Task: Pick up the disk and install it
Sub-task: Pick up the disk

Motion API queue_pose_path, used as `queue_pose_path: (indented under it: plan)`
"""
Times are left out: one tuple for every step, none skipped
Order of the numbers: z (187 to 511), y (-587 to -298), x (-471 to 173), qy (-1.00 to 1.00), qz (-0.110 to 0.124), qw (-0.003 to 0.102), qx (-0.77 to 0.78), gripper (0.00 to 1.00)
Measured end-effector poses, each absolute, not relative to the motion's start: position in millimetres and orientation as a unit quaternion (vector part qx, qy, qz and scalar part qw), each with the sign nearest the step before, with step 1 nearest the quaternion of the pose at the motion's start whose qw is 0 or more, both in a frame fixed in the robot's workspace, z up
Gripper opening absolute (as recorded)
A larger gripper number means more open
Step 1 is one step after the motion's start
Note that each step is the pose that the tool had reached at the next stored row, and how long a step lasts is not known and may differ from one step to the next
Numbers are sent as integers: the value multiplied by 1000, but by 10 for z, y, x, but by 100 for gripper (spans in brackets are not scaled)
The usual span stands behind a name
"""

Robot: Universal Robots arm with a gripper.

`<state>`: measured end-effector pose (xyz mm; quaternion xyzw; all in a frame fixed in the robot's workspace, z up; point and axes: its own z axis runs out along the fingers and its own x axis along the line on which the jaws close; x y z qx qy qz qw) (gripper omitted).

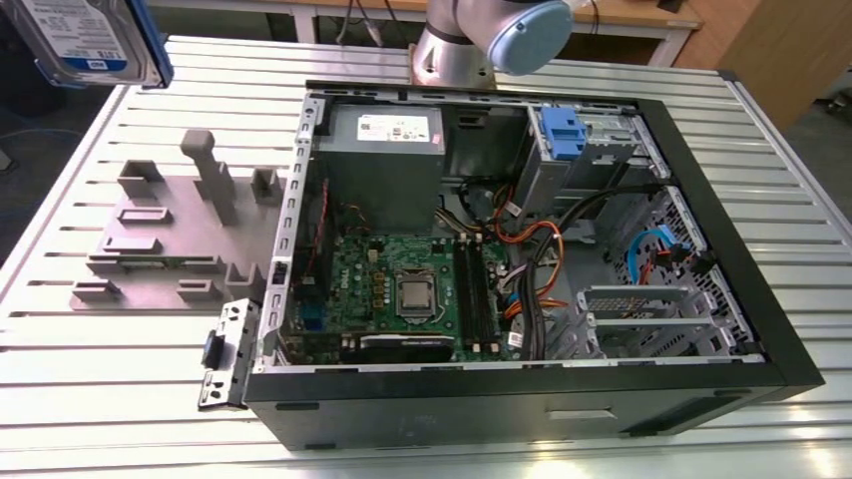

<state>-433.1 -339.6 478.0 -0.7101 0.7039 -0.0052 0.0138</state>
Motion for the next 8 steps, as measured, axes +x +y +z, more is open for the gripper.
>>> queue_pose_path:
  plan:
    - [4792, -3396, -4331, 704, -5, 14, -710, 36]
    - [4796, -3399, -4330, 704, -5, 13, -710, 36]
    - [4796, -3405, -4329, 704, -6, 13, -710, 36]
    - [4796, -3416, -4330, 704, -6, 13, -710, 36]
    - [4796, -3434, -4330, 704, -6, 13, -710, 36]
    - [4796, -3461, -4329, 704, -6, 13, -710, 36]
    - [4796, -3488, -4327, 704, -6, 13, -710, 36]
    - [4795, -3511, -4325, 704, -6, 13, -710, 36]
